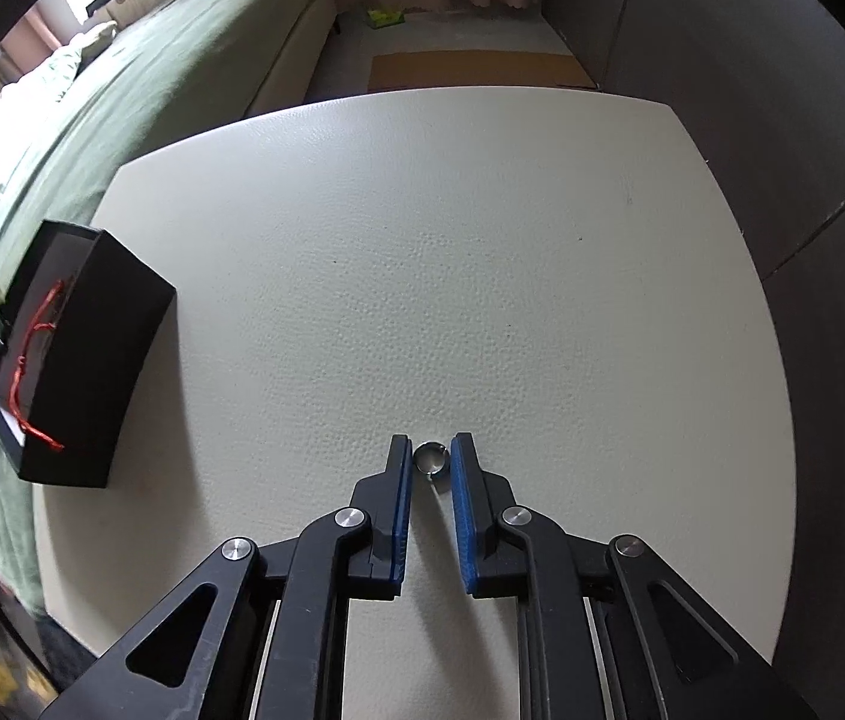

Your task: Organize jewelry

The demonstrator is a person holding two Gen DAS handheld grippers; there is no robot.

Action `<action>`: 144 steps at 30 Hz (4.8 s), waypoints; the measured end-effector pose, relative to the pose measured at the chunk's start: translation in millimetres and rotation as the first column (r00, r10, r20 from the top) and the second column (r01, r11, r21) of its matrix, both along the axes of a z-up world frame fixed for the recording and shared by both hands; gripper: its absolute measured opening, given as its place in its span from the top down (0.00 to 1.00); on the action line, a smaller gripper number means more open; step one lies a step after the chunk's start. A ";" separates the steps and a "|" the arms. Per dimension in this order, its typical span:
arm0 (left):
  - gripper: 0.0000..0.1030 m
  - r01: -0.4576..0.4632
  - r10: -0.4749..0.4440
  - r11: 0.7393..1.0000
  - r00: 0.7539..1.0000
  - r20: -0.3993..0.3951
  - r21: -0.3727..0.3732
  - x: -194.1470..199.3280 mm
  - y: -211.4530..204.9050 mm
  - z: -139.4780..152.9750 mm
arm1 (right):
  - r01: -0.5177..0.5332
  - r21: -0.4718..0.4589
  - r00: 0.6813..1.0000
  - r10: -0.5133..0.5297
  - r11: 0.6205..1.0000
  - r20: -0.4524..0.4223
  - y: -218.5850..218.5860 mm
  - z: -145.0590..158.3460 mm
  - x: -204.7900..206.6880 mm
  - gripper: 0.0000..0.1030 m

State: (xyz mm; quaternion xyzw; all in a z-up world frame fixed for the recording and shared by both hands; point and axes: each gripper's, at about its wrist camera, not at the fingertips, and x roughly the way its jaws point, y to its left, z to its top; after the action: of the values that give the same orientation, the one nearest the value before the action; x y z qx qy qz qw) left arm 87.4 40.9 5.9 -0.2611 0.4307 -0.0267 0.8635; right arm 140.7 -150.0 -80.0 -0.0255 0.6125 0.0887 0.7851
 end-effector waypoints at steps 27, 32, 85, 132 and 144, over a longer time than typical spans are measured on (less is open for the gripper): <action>0.36 -0.143 0.139 0.989 0.985 -0.104 -0.030 -6.0 66.8 -24.8 | -0.064 0.380 0.991 0.015 0.923 0.132 21.2 77.3 -21.9 0.86; 0.36 -0.173 0.169 0.984 0.981 -0.095 -0.036 -5.8 78.6 -22.3 | -0.124 0.497 0.987 0.058 0.859 0.147 58.2 83.1 -20.5 0.86; 0.00 -0.101 0.039 0.941 0.980 0.193 0.323 -82.0 -36.4 17.9 | 0.035 0.358 0.934 -0.158 0.933 0.320 -46.1 130.0 -106.1 0.00; 0.00 -0.082 -0.032 0.908 0.964 0.263 0.410 -105.7 -67.4 33.5 | 0.042 0.277 0.921 -0.145 0.960 0.361 -66.2 142.2 -134.3 0.00; 0.00 -0.081 -0.030 0.910 0.965 0.261 0.407 -103.6 -65.3 32.4 | 0.047 0.270 0.923 -0.146 0.962 0.357 -65.4 138.5 -132.6 0.00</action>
State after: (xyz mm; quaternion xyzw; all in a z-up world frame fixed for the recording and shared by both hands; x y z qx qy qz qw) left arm -16.2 -24.4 38.4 -0.0718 0.3054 0.0424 0.9486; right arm 8.2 -215.4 58.5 0.0903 0.4358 0.1217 0.8872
